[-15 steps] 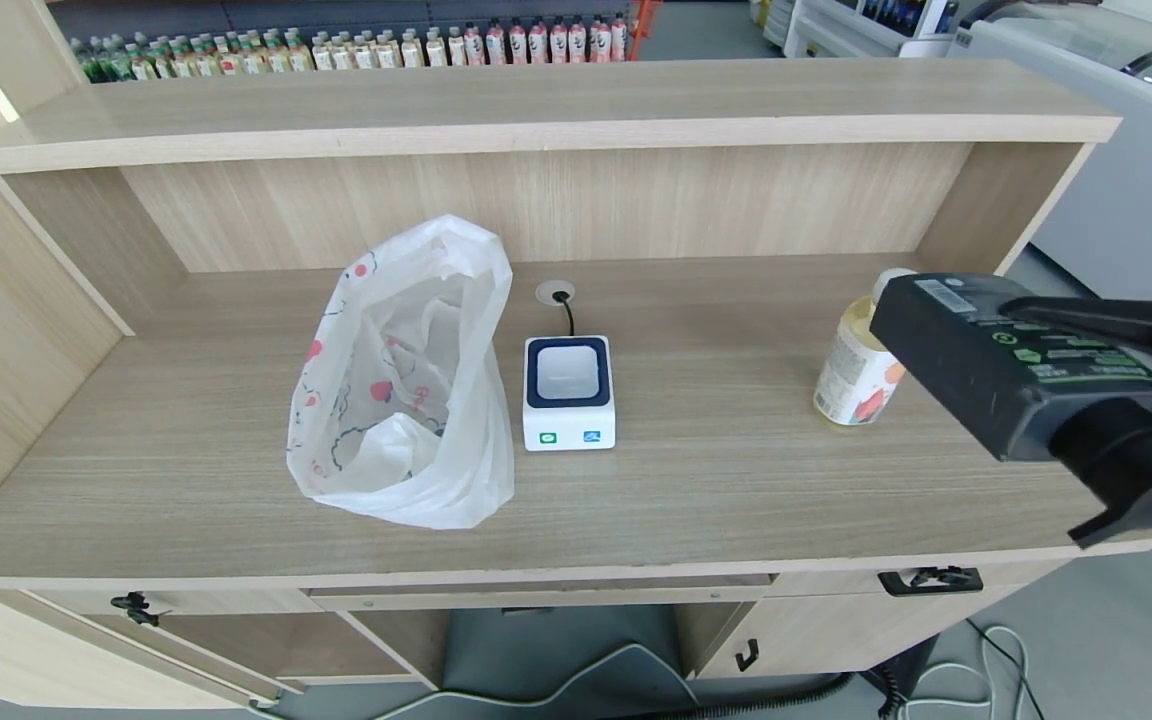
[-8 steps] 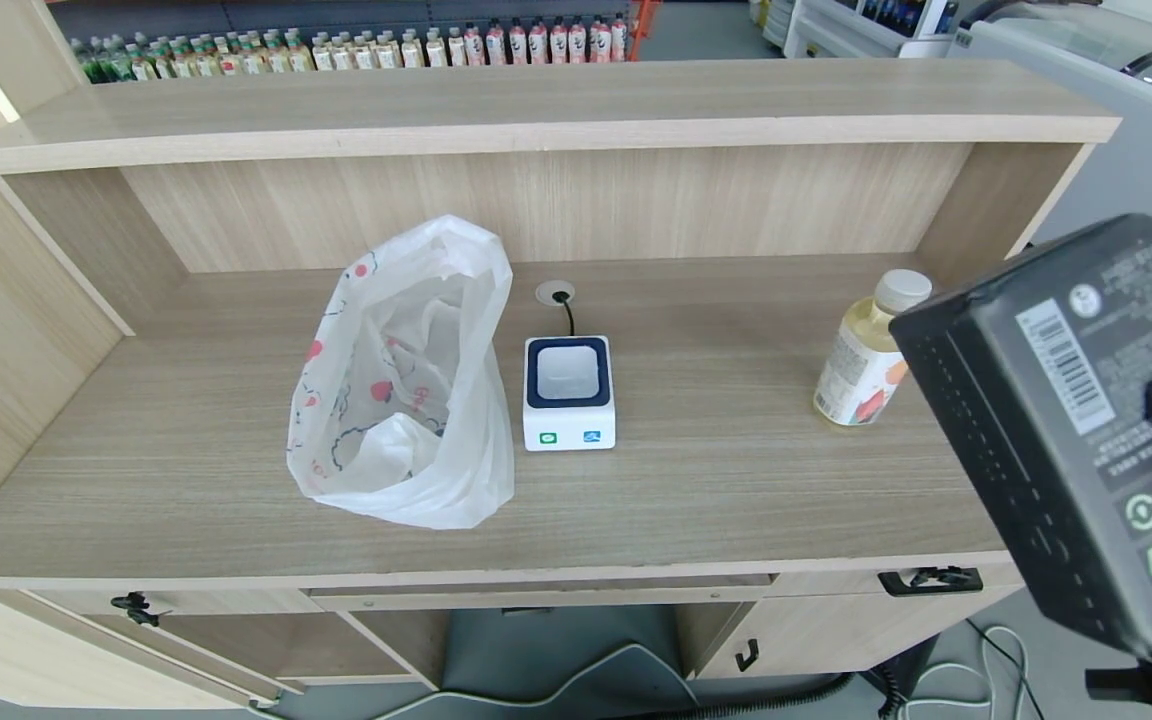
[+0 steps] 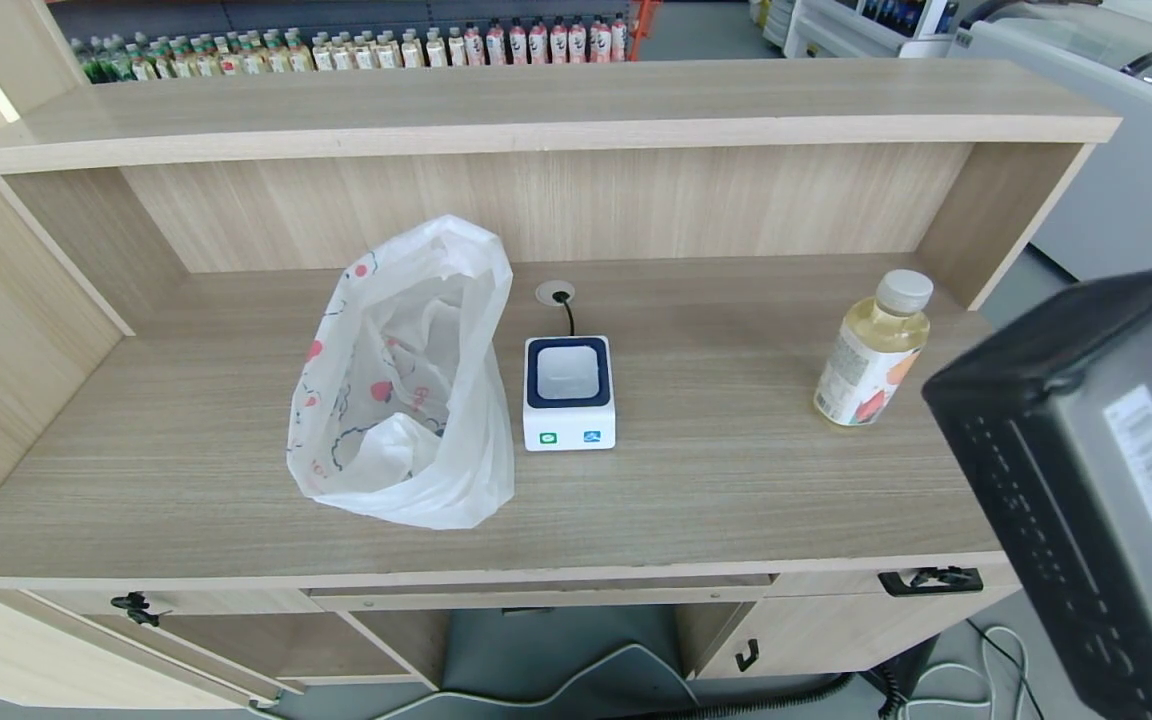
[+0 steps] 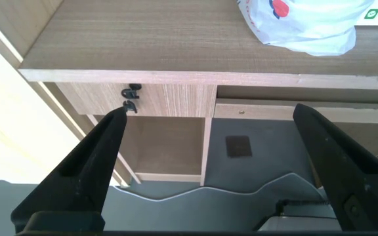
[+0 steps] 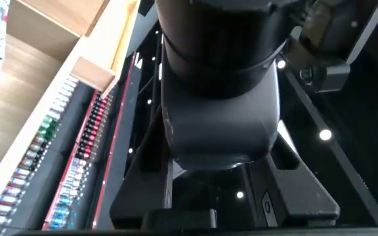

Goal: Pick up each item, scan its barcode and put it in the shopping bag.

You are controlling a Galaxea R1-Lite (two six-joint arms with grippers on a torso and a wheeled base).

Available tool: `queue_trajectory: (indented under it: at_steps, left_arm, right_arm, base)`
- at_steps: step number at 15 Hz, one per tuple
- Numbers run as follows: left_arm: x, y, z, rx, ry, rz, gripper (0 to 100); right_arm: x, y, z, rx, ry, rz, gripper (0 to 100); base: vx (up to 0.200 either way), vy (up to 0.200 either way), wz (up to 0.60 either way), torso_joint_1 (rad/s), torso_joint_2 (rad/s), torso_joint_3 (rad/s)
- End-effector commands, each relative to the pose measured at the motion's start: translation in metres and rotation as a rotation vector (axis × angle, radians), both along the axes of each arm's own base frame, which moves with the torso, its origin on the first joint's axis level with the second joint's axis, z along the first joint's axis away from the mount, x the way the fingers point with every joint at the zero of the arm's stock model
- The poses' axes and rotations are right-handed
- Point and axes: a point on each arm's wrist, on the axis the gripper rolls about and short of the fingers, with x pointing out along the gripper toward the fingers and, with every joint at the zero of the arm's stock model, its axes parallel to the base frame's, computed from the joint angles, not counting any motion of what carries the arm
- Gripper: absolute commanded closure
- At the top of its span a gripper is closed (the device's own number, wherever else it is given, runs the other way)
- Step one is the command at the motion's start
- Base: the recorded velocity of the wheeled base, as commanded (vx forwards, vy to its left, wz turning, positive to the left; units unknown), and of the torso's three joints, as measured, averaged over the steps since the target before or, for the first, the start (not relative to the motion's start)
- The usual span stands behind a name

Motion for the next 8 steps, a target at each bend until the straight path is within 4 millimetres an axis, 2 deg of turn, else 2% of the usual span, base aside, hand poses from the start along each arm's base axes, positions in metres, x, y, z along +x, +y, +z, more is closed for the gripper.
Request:
queue_trajectory:
  at_steps: [1, 8]
  left_arm:
    - [0.0000, 0.0000, 0.0000, 0.000, -0.001, 0.000, 0]
    - [0.0000, 0.0000, 0.0000, 0.000, -0.001, 0.000, 0]
  right_arm:
    - [-0.0074, -0.0028, -0.0016, 0.000, -0.014, 0.013, 100]
    - [-0.0116, 0.0015, -0.0041, -0.002, -0.027, 0.054, 100]
  base:
    - [0.000, 0.000, 0.00, 0.000, 0.00, 0.000]
    - [0.000, 0.000, 0.00, 0.000, 0.00, 0.000]
